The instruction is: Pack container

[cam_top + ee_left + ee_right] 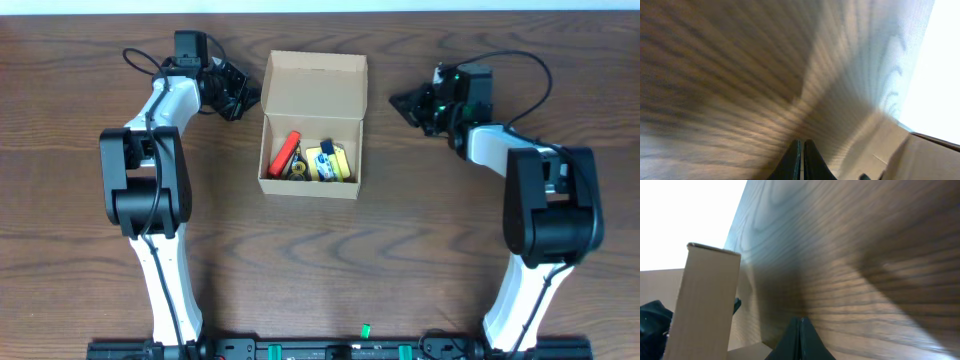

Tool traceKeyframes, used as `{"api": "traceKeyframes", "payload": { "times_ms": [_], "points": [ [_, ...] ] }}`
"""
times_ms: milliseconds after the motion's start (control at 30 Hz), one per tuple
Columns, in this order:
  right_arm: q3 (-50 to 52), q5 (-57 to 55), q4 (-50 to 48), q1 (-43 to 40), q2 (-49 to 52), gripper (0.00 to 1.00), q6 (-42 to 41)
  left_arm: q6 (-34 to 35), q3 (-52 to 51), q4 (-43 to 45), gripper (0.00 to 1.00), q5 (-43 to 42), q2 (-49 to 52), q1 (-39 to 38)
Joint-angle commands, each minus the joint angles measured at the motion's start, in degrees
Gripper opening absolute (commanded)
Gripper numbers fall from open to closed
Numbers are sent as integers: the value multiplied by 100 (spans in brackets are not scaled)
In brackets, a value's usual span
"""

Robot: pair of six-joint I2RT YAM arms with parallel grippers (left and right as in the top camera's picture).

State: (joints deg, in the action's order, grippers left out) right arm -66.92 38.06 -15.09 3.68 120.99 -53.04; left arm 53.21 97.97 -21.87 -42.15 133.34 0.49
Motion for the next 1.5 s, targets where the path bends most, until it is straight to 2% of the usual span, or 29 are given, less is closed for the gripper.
{"api": "traceKeyframes", "payload": {
  "times_ms": [0, 133, 400, 700, 1467],
  "points": [
    [-81, 81, -155, 144, 269, 1, -275, 173, 101, 85, 5, -284, -13, 22],
    [-83, 212, -868, 221, 570, 1, -835, 170, 101, 96, 5, -402, -13, 22],
    [-149, 341, -1766, 376, 935, 1, -1390, 166, 101, 103, 6, -649, -13, 13],
    [-968, 505, -1751, 584, 1226, 1, -1421, 166, 101, 164, 5, -896, -13, -24],
    [-1370, 1045, -1902, 581, 1226, 1, -1067, 72, 122, 791, 6, -2378, -31, 35]
  ]
}}
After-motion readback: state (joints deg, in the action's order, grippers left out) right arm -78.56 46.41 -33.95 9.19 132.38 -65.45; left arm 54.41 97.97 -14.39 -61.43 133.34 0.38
